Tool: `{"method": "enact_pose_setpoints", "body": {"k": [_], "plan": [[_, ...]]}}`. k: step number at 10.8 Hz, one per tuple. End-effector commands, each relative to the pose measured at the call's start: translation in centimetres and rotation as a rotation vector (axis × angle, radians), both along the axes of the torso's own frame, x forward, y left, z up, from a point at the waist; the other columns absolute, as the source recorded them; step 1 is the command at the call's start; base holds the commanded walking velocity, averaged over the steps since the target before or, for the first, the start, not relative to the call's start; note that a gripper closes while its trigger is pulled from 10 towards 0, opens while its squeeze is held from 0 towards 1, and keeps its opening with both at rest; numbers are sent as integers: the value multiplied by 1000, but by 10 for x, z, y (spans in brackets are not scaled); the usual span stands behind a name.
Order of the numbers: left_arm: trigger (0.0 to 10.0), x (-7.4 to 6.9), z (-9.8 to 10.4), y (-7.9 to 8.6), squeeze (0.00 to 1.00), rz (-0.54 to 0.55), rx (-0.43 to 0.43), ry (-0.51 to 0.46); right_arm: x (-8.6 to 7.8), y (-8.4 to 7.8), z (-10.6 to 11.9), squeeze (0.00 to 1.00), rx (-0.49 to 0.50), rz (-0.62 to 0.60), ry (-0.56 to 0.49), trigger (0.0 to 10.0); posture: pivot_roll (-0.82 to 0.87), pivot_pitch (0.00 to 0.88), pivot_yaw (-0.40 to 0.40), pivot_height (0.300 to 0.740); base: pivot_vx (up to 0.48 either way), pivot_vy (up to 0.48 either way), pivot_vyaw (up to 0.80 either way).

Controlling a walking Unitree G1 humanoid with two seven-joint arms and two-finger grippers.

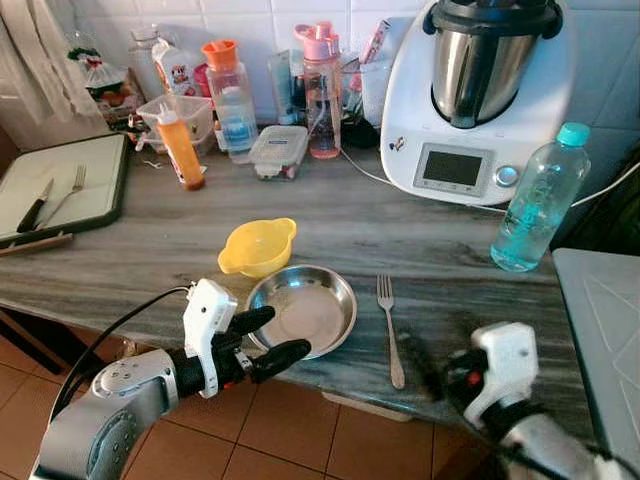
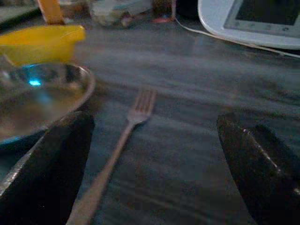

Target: Setting the table

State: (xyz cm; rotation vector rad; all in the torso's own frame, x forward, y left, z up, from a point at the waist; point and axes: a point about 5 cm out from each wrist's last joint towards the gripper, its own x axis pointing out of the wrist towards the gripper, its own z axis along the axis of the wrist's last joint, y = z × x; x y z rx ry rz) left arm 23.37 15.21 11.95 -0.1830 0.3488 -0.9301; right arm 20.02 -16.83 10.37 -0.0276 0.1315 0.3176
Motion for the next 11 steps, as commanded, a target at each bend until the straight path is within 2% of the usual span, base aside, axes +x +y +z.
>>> {"method": "enact_pose_setpoints", "body": {"k": [1,3,5,11], "plan": [[10000,2,1,3,0,-3,25,-7,-3,-3,-12,1000,-26,-13,49,10000,43,4,99,740,0,0,0],[10000,3,1,2,0,-6,25,-7,-5,-1,-21,1000,-26,-13,89,10000,44,3,100,740,0,0,0],[10000,4,2,3,0,-9,27,-9,1,3,-29,1000,-29,-41,106,10000,46,4,100,740,0,0,0],[10000,6,3,3,0,-9,32,-15,5,18,-43,1000,-44,-49,169,10000,49,5,103,740,0,0,0]]}}
